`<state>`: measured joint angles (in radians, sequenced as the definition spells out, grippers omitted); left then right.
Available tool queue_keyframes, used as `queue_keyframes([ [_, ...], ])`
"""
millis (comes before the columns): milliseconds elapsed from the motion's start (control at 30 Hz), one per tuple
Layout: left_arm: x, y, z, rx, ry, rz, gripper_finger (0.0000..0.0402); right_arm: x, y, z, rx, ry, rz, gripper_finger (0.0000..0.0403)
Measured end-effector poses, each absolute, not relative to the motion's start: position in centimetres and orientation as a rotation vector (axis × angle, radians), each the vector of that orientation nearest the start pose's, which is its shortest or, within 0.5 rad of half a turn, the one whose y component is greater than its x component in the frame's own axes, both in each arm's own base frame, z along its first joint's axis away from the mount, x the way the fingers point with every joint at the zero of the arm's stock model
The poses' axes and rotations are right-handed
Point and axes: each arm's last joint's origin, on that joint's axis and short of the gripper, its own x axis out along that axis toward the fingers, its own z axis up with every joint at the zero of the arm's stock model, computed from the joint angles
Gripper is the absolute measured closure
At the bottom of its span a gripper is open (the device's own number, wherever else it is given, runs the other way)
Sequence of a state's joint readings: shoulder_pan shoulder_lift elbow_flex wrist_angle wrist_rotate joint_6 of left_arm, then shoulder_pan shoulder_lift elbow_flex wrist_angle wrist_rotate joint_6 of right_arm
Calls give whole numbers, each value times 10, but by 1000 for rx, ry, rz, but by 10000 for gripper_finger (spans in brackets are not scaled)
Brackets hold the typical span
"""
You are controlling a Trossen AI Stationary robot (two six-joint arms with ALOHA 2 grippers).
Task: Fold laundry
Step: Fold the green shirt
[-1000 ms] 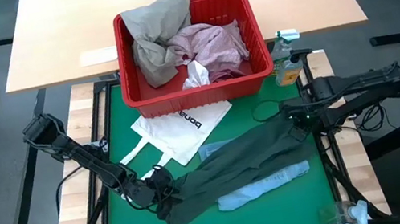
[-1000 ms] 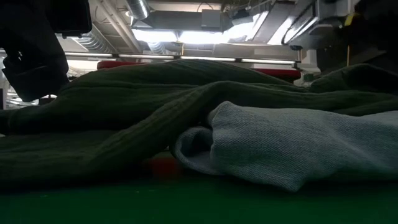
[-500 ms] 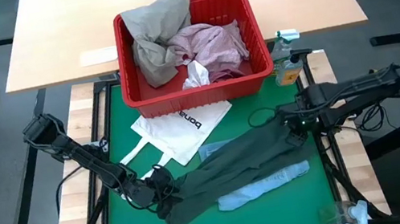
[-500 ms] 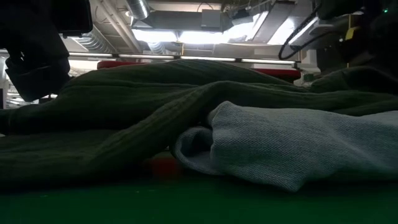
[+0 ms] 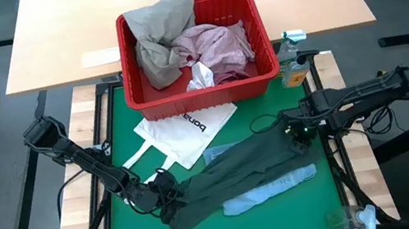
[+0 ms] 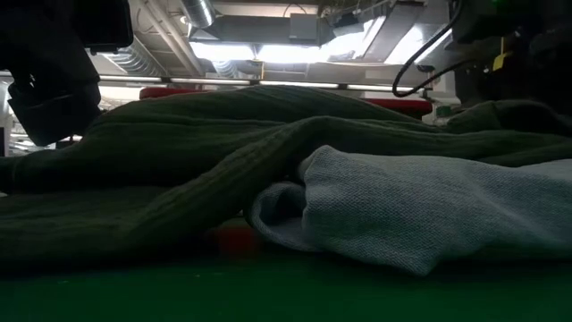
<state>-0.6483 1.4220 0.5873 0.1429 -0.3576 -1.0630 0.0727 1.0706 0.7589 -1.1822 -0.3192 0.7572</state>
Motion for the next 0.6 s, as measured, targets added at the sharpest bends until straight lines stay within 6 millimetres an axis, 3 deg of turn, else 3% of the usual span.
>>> queue_keyframes([
  [100,216,-151,163,-688,676,69,194,152,22,225,854,1569,-235,372],
  [167,216,-151,163,-688,676,69,194,154,23,231,881,1557,-195,392],
  [333,216,-151,163,-688,676,69,194,163,25,261,941,1480,-93,371],
  [433,216,-151,163,-688,676,69,194,163,26,281,947,1435,-54,381],
  [600,216,-151,163,-688,676,69,194,151,25,292,970,1479,-97,394],
])
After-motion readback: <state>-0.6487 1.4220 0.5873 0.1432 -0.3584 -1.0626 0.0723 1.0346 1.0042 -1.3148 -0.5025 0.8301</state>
